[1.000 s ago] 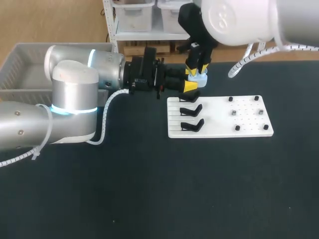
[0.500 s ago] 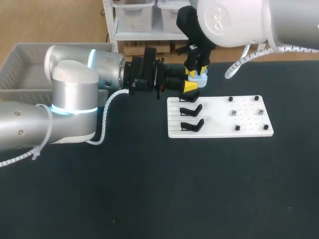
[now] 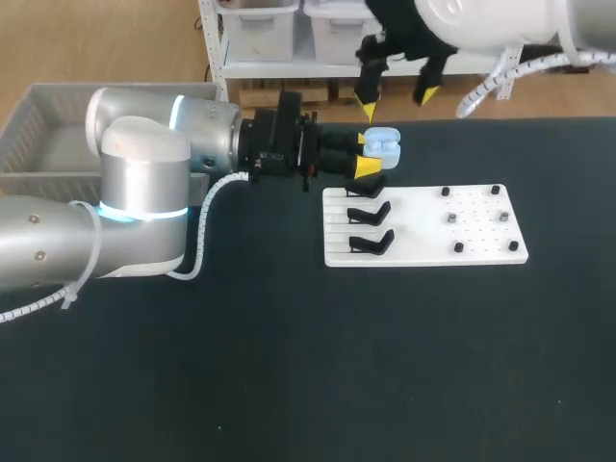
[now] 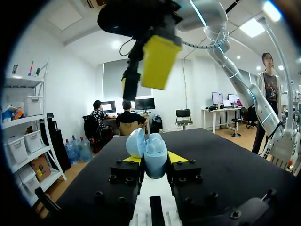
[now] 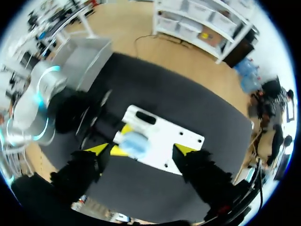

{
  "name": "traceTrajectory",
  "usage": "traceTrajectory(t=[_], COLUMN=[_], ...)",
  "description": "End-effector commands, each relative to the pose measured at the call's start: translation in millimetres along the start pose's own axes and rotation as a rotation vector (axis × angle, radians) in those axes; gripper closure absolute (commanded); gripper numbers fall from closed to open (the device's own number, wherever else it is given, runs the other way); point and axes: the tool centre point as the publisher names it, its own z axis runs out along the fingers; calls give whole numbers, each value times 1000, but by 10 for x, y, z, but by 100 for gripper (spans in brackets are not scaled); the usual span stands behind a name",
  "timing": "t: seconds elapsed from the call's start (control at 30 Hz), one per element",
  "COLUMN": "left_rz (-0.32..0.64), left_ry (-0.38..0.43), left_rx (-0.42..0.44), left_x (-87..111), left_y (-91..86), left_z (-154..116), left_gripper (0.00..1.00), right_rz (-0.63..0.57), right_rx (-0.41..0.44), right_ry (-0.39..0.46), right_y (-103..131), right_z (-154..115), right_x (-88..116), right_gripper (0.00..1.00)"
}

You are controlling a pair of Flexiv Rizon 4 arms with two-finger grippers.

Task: Pick up each earbud case from the left stands, insert the matching earbuds, close the lid, and place the case in the box.

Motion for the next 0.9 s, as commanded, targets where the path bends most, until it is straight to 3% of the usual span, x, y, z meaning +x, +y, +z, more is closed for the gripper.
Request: traceTrajectory(t=[0.03, 0.17, 0.43, 0.9], left_rz=[3, 3, 3, 3], left_ry=[-3, -3, -3, -3], left_rx=[-4, -4, -4, -4], left_x=[10, 10, 10, 10], left_y=[-11, -11, -11, -11], left_z=[-2, -2, -2, -2], left_gripper=[100, 100, 100, 100], right_rz=[95, 137, 176, 187], right_rx=[13, 27, 38, 30], right_ry=[-62, -64, -38, 36], right_y=[-127, -222, -361, -396], right_z=[181, 313, 494, 529], right_x=[-91, -200, -223, 77], right_gripper=[0, 0, 0, 0])
